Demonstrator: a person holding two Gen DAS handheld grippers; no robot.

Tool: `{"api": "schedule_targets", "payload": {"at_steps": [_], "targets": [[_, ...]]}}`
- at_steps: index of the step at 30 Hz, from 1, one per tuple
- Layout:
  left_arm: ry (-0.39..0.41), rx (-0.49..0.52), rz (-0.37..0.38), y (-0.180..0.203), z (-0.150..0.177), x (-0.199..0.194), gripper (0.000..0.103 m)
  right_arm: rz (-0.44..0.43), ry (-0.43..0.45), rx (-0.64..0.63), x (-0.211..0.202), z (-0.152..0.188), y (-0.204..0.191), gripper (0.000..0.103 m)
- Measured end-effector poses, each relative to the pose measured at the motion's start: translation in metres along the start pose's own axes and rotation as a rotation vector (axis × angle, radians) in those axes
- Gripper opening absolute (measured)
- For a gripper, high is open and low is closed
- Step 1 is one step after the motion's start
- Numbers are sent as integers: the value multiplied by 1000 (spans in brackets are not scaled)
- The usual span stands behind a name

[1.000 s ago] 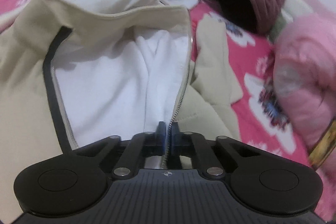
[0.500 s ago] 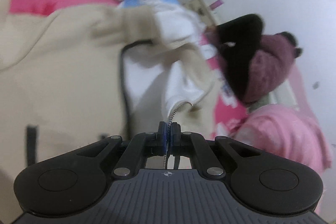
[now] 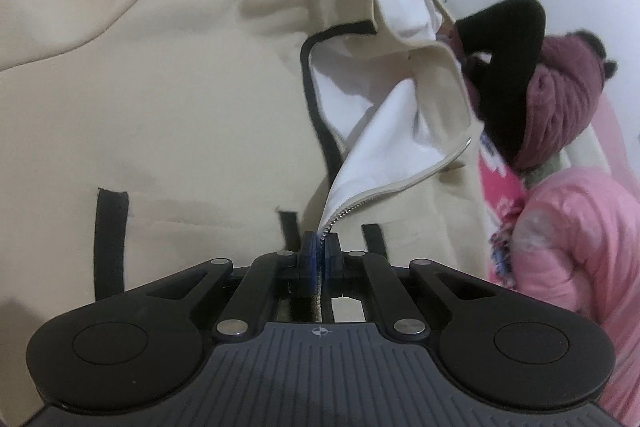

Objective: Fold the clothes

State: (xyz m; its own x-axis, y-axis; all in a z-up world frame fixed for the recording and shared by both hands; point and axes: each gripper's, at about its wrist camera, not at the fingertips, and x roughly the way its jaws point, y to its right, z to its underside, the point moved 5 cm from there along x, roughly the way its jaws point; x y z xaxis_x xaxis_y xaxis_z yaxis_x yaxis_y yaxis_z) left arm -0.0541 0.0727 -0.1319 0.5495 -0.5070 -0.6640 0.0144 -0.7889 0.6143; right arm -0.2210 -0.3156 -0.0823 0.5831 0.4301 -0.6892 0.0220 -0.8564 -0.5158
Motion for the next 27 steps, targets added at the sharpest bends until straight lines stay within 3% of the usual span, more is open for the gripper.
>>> {"api": "schedule_targets", "payload": {"at_steps": [2, 4, 7, 9, 14, 16, 18, 20, 22, 23, 24, 27], "targets": [[2, 38, -16, 1, 2, 4, 2, -27, -5, 10, 12, -10, -9, 22], [11, 91, -29, 4, 2, 6, 2, -108, 21, 78, 25, -37, -15, 27], [27, 146, -41, 7, 4, 6, 2, -243, 48, 184, 57, -85, -25, 45], [35, 164, -46, 6, 6, 8, 2, -271, 51, 207, 87, -116, -34, 52], [41, 197, -40, 5, 9, 9, 2, -186, 43, 128, 175, -174, -61, 56], [39, 228, -34, 5, 9, 9, 2, -110, 33, 75, 208, -184, -68, 56], [32, 271, -28, 6, 9, 10, 2, -93, 17, 52, 235, -190, -70, 57], [15, 319, -16, 7, 9, 12, 3, -103, 11, 16, 252, -192, -75, 52], [-14, 347, 14, 7, 5, 11, 3, -113, 16, -33, 260, -192, -81, 35], [-28, 341, 44, 6, 0, 7, 3, -121, 28, -61, 260, -193, -84, 17], [-42, 334, 73, 4, -4, 3, 4, -130, 40, -89, 259, -193, -87, 10], [24, 266, 158, -3, -32, -16, 6, -202, 72, -124, 245, -197, -95, 8]]}}
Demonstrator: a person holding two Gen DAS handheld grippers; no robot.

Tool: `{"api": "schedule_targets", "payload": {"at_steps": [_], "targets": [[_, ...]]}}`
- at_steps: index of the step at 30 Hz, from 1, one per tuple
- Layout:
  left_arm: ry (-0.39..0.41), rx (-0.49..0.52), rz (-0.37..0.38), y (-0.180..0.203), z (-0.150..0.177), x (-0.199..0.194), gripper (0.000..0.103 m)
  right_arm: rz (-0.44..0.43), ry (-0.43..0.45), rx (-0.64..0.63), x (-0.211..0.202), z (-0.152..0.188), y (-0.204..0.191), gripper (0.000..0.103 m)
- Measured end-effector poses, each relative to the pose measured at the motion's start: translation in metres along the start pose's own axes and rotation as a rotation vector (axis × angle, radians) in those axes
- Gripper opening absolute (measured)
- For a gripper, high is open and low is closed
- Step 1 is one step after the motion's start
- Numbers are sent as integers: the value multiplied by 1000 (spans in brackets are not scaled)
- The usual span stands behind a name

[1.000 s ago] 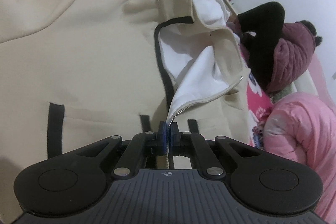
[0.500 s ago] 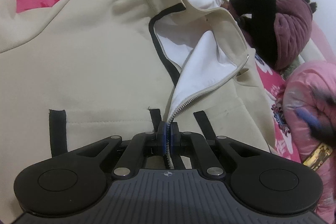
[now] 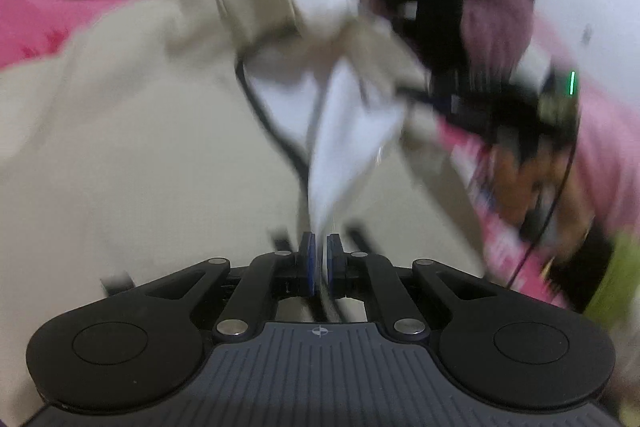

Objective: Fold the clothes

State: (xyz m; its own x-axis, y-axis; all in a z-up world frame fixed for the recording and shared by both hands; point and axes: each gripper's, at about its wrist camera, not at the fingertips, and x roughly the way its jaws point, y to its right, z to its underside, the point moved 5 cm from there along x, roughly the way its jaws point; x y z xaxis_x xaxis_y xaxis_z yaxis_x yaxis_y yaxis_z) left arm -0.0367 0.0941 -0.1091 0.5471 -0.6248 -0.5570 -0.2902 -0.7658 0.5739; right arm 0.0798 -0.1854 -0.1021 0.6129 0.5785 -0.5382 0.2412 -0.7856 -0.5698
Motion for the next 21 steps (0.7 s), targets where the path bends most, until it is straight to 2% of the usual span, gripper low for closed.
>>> {"api": "schedule_targets", "payload": {"at_steps": [2, 5, 8, 10, 12, 15, 18, 21], "targets": [[73, -68, 23, -11, -22, -5, 9, -46, 8, -16, -8, -8, -7, 7], [138, -125, 19, -22, -55, 13, 9, -114, 18, -34, -21, -20, -17, 7], [112, 22, -11, -9, -77, 63, 9, -181, 25, -31, -36, -30, -22, 7], [66, 75, -10, 2, -85, 102, 9, -205, 35, -14, -45, -33, -21, 7], [69, 125, -39, 12, -95, 133, 9, -229, 41, 4, -52, -35, -18, 7], [129, 137, -75, 17, -114, 153, 9, -230, 47, 9, -58, -36, -13, 7], [213, 100, -70, 20, -129, 150, 9, -232, 55, 29, -60, -38, -6, 7], [279, 123, -84, 23, -134, 146, 9, -249, 53, 68, -57, -41, 1, 7]]}}
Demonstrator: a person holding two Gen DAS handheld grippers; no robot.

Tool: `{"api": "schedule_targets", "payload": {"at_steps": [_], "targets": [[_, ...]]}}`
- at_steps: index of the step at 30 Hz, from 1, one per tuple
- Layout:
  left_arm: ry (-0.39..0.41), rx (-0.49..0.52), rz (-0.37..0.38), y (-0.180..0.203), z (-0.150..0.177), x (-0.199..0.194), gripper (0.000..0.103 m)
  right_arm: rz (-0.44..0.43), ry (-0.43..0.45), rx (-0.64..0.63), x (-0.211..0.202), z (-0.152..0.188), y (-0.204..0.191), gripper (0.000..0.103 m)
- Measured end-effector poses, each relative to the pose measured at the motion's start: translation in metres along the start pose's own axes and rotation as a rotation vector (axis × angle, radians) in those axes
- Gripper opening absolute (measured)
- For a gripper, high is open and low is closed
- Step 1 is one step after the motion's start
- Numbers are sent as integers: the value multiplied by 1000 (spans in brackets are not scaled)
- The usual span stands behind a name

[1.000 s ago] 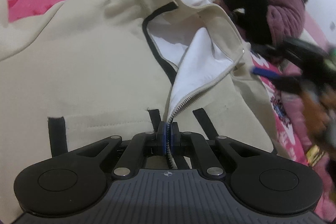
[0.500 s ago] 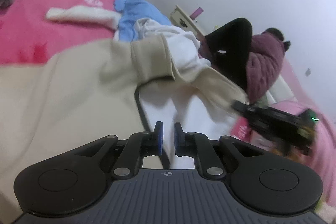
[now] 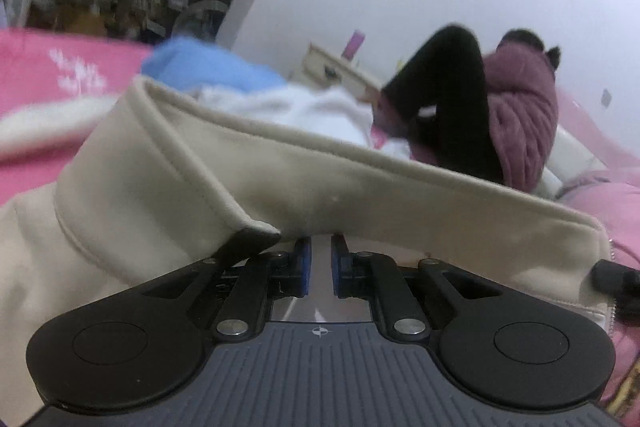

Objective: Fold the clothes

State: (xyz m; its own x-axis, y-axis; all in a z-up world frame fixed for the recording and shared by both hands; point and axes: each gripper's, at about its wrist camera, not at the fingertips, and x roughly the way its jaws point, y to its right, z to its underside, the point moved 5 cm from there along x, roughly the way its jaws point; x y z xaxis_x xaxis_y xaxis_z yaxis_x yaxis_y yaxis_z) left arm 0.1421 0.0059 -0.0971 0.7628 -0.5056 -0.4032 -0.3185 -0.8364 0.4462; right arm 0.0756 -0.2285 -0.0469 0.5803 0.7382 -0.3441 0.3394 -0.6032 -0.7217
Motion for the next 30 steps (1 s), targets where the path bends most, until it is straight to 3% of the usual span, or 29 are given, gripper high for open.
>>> {"api": "schedule_targets", "payload": {"at_steps": [3, 6, 9, 13, 19, 27, 30], "targets": [[21, 31, -55, -4, 1, 9, 9, -13, -28, 9, 16, 1, 2, 7], [19, -23, -91, -14, 4, 21, 8, -26, -58, 23, 36, 5, 2, 7], [29, -115, -50, -20, 2, 16, 9, -56, -70, 31, 56, 8, -4, 7], [62, -166, 10, -23, -8, -3, 14, -90, -84, 45, 78, 12, -13, 7], [104, -272, 59, -39, -30, -19, 14, -118, -128, 53, 120, 21, -25, 7], [210, -349, -54, -82, -28, -83, 15, -67, -193, 12, 190, 29, -33, 8], [240, -369, -74, -94, -26, -105, 19, -72, -178, 33, 185, 31, -30, 8]]}}
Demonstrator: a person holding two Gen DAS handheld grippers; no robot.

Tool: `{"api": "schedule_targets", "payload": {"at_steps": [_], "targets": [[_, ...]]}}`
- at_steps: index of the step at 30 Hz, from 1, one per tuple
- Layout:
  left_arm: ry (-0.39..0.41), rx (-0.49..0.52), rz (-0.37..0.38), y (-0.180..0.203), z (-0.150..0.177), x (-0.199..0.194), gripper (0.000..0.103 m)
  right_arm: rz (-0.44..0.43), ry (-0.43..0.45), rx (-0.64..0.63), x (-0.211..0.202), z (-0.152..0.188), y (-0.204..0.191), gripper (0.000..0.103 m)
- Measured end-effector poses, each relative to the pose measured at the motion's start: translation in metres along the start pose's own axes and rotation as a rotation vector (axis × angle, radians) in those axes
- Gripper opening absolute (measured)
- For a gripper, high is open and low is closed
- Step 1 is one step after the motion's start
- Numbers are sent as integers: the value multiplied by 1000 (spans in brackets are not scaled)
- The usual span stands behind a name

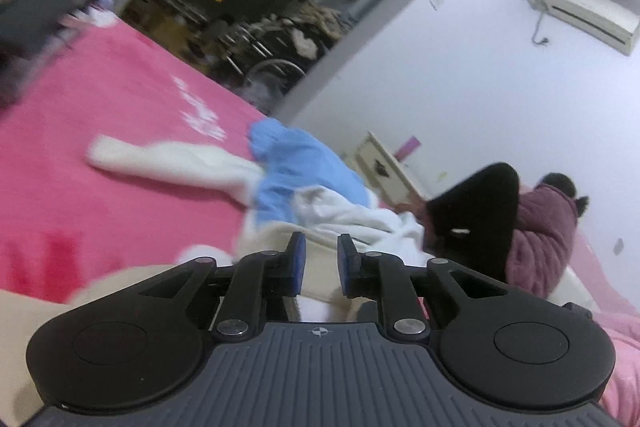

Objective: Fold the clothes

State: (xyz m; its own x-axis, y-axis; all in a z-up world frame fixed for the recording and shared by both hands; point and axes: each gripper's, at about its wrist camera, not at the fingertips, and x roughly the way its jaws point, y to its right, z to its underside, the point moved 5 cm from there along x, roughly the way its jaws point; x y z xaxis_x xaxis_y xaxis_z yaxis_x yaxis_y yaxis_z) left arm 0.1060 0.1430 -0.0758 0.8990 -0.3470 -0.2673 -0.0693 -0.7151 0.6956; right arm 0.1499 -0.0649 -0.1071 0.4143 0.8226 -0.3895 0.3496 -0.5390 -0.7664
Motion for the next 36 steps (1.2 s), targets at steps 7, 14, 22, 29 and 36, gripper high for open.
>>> {"api": "schedule_targets", "payload": {"at_steps": [7, 14, 22, 29, 36], "targets": [[40, -114, 96, -7, -20, 0, 24, -45, 91, 36, -36, -4, 2, 8], [-121, -29, 10, -11, 12, 36, 24, -99, 165, 48, -74, -5, -2, 8], [-209, -99, -62, -39, 34, 72, 24, -13, 14, -24, -7, -4, -5, 10], [-97, -199, -90, -50, 10, 30, 24, 46, -78, 10, 38, -8, 10, 35], [-101, 15, 7, 0, 14, 6, 24, -135, 63, 101, 9, -44, -10, 59]]}}
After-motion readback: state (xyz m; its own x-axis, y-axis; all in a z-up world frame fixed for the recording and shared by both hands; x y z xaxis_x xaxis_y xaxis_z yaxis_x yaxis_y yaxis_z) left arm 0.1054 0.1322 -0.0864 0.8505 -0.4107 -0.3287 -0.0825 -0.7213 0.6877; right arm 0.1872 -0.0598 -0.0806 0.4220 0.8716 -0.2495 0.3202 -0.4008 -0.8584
